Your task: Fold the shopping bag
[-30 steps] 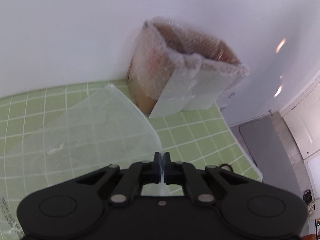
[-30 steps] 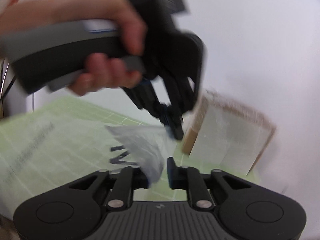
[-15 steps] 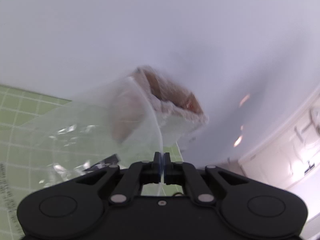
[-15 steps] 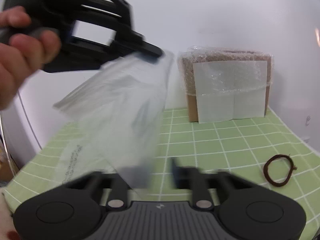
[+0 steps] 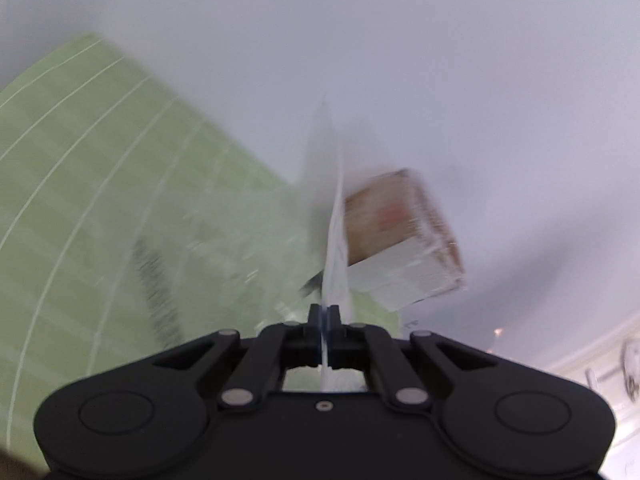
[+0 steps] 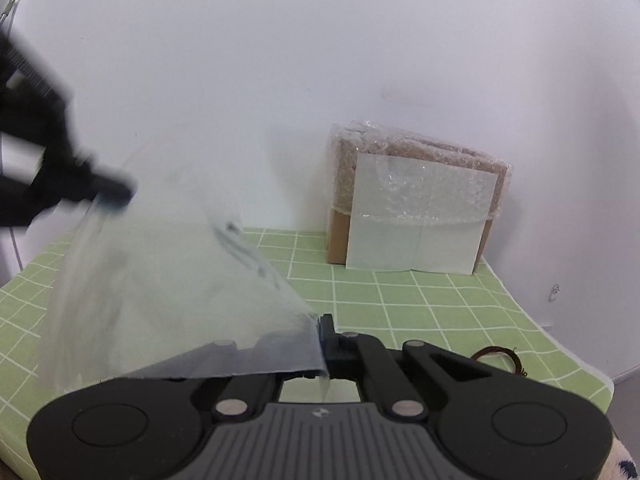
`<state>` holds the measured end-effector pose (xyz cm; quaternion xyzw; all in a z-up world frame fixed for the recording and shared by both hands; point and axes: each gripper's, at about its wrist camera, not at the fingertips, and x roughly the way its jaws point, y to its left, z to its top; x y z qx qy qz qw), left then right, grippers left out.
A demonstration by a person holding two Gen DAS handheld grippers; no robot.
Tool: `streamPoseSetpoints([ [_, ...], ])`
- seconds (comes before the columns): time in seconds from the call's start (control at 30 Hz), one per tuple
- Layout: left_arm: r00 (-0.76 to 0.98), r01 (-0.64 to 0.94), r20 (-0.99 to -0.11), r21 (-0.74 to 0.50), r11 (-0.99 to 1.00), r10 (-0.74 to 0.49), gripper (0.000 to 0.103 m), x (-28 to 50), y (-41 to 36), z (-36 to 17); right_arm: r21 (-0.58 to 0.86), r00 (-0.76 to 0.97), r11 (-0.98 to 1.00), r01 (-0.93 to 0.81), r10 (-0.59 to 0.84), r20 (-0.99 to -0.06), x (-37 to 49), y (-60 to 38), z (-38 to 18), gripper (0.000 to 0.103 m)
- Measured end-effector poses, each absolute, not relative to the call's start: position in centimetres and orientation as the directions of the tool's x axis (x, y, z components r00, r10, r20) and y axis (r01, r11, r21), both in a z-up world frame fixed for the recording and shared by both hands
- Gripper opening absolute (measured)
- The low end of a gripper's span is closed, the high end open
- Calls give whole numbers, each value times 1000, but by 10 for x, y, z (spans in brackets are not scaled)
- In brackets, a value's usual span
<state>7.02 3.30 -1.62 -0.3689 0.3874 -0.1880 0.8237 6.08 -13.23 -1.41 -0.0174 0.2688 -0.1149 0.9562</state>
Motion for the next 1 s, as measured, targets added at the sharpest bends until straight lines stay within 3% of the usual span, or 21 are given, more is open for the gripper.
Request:
streamPoseSetpoints([
  [0.1,621,-39,-529,-758,652,-578,1,55,41,-37,-95,822,979,182,-204,-531,61,-135,-14,4],
  [0.23,627,-89,-570,-729,679,-531,1,48,50,-48,-122,808,990,74,-131,-574,57,-138,-8,24],
  [0.37,628,-153,-602,-717,680,-494,1,41,72,-60,-54,770,996,-66,17,-637,58,-153,2,44],
  [0.6,634,-190,-660,-638,746,-403,1,37,77,-71,114,696,970,-216,235,-679,55,-174,21,52],
  [0.7,626,-207,-672,-634,745,-397,2,35,80,-75,148,694,963,-224,264,-670,51,-180,25,58],
  [1.0,614,-165,-699,-568,807,-366,2,35,62,-69,402,738,912,84,214,-640,53,-218,28,59],
])
